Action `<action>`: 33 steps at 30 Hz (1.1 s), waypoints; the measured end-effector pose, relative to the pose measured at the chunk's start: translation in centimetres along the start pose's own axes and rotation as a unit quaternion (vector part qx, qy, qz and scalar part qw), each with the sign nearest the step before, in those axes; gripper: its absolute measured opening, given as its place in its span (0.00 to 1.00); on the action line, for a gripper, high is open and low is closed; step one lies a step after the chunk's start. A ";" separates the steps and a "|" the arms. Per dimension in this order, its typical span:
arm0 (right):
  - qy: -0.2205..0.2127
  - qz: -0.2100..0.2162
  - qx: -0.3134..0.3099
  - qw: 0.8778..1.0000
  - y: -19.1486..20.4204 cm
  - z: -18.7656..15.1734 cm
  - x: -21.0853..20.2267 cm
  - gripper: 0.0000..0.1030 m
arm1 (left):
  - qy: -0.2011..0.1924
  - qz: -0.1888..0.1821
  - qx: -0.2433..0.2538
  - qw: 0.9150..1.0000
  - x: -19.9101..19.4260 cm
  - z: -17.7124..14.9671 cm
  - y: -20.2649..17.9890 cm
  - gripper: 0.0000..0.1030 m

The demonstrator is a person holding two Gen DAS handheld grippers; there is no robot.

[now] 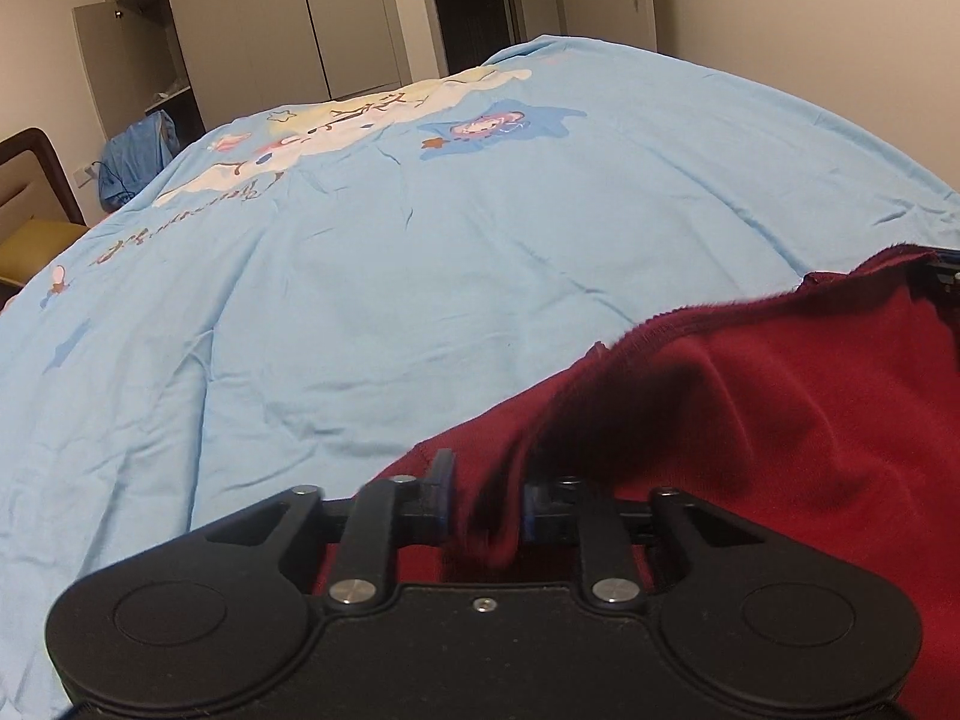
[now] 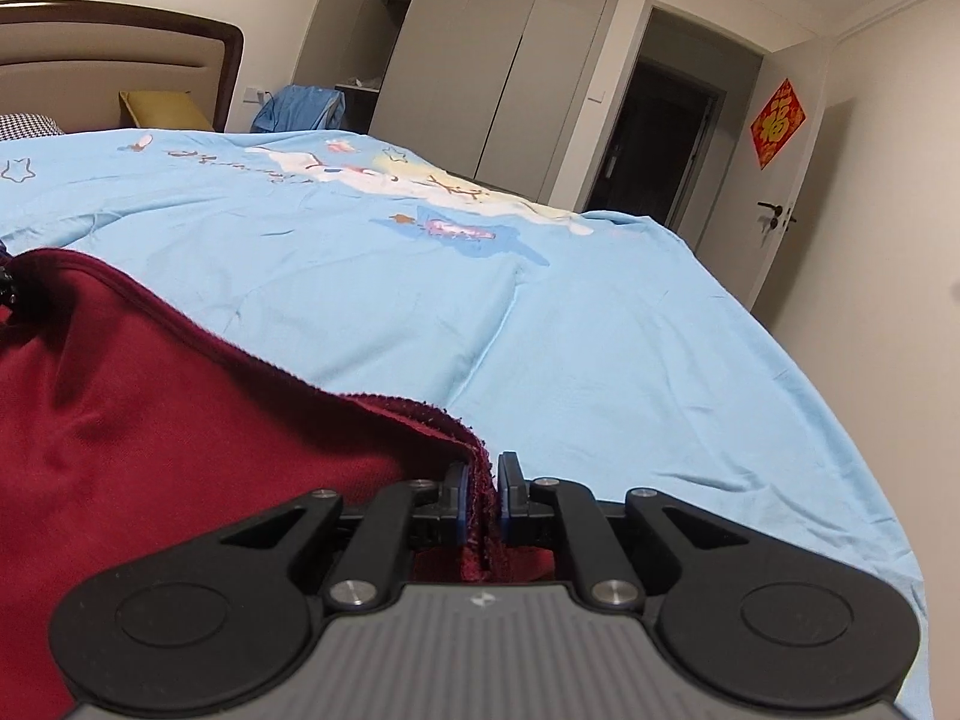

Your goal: Fold small clothes

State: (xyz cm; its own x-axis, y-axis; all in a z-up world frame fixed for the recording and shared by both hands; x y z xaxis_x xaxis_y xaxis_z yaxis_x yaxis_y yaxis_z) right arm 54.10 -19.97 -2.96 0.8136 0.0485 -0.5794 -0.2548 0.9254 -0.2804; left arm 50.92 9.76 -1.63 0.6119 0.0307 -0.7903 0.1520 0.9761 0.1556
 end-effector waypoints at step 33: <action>0.041 0.190 0.109 0.975 -3.3 -0.2 4.5 0.95 | -0.055 -0.163 -0.075 0.982 3.6 -2.1 -1.2 0.97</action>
State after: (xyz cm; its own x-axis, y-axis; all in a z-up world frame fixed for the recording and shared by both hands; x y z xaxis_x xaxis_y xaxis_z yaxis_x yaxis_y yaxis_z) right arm 58.54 -22.86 -4.78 0.6354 0.3814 -0.6714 -0.4054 0.9048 0.1304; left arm 51.30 9.15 -5.95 0.6303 -0.3046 -0.7141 0.2435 0.9510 -0.1907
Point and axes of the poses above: each gripper's, at about its wrist camera, not at the fingertips, and x roughly the way its jaws point, y to its left, z to its top, the point moved 2 cm from there along x, roughly the way its jaws point, and after that the axes turned 11 degrees about y, right-handed, at the moved point
